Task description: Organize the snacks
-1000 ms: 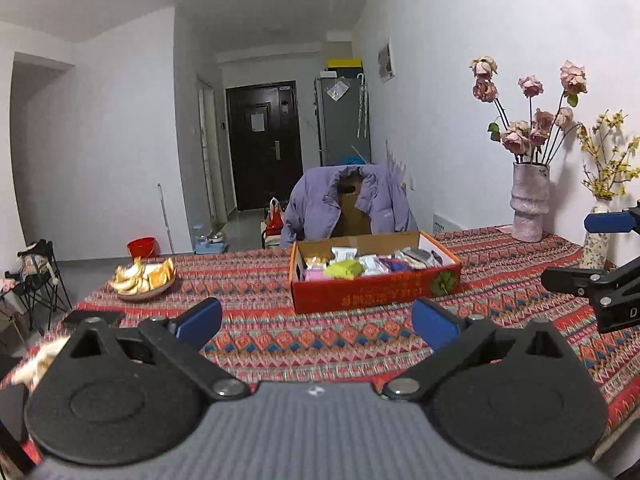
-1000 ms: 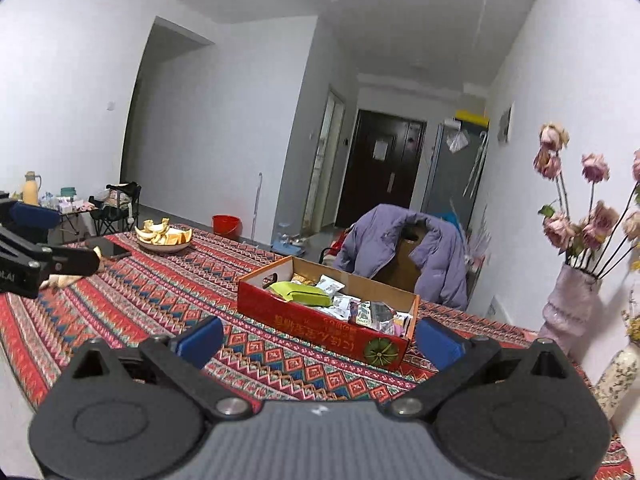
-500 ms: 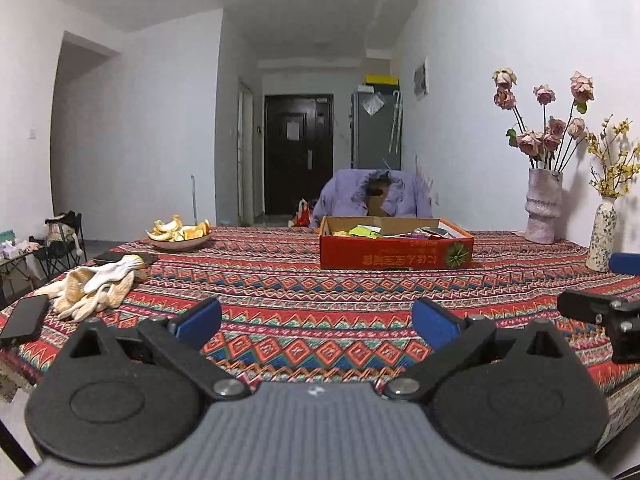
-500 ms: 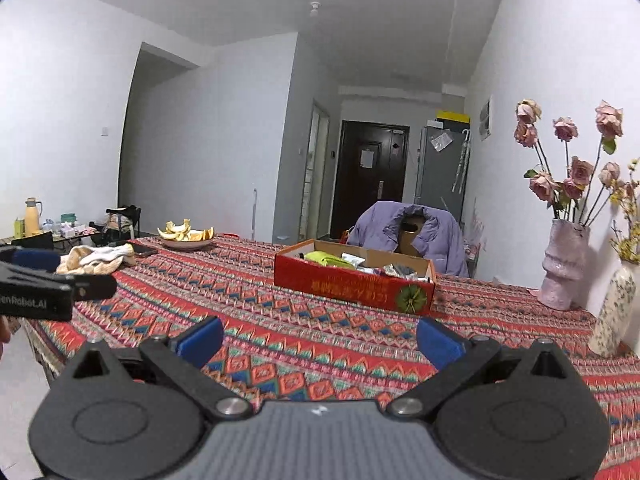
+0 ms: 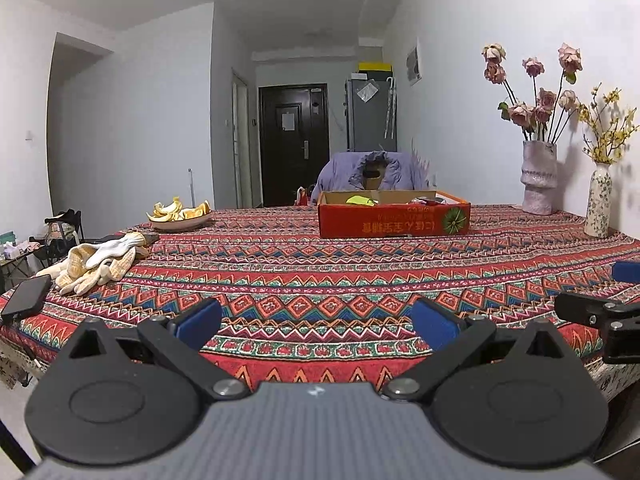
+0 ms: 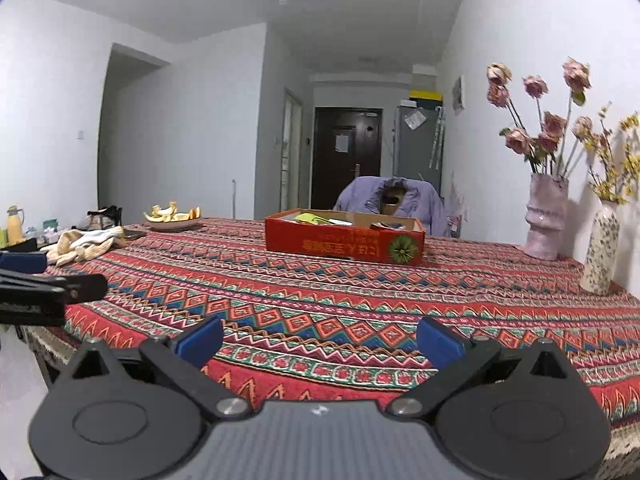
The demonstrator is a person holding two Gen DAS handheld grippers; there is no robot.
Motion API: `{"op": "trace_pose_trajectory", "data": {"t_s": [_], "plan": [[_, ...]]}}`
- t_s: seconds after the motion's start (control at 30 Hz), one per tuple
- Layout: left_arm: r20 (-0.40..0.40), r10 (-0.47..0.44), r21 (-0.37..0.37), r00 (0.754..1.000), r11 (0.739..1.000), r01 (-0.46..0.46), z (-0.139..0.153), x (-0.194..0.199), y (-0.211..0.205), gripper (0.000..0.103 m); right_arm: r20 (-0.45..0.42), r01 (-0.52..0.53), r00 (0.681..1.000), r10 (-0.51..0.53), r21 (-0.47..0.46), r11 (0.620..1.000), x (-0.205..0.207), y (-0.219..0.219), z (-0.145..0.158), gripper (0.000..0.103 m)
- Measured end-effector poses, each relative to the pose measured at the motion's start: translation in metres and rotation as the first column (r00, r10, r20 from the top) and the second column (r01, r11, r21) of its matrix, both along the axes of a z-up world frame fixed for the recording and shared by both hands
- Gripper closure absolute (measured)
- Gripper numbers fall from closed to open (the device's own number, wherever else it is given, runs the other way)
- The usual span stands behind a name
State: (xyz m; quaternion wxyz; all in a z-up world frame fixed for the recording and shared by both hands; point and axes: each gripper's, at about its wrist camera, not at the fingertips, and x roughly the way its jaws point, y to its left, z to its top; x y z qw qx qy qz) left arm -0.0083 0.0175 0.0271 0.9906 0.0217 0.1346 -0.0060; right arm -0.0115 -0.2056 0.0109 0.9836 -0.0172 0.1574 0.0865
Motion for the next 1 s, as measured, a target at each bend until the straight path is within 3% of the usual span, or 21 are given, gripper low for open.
{"op": "trace_pose_trajectory", "data": {"t_s": [1.0], "plan": [[-0.04,-0.019,-0.011,0.999,1.0,0.018,-0.0025,0.0037,-0.0021,0.0,-0.021,0.022,1.0,-0.022,0.016,1.0,0.0038,-0.0061,-0.004,0.0]]}}
